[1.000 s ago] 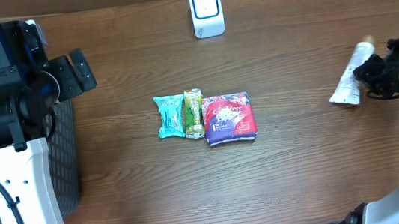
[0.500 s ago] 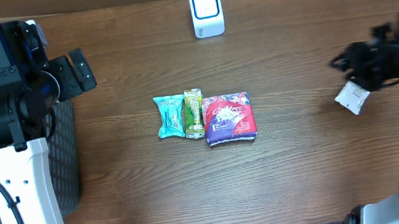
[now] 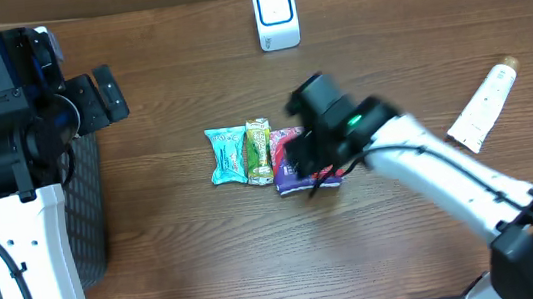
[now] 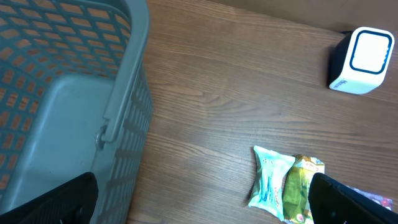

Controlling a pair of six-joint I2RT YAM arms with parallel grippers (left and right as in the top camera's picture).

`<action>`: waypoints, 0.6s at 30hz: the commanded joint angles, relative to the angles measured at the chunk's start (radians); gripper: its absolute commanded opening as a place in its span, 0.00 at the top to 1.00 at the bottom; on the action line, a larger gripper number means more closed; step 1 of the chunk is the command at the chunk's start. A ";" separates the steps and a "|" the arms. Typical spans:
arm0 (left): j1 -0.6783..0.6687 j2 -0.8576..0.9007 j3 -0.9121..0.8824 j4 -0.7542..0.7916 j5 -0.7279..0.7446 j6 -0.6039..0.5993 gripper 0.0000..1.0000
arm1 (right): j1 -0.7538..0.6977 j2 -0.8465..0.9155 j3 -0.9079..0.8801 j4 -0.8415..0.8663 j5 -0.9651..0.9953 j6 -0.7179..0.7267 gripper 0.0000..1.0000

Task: Scan the item barcode
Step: 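Lower the right gripper onto the purple pack and grasp it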

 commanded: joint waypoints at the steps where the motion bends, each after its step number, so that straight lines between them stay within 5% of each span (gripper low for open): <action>1: 0.003 0.002 0.002 0.002 0.005 0.019 0.01 | 0.057 0.046 0.012 0.005 0.149 -0.027 0.32; 18: 0.003 0.002 0.002 0.002 0.005 0.019 0.00 | 0.166 0.077 -0.001 0.039 0.238 -0.037 0.40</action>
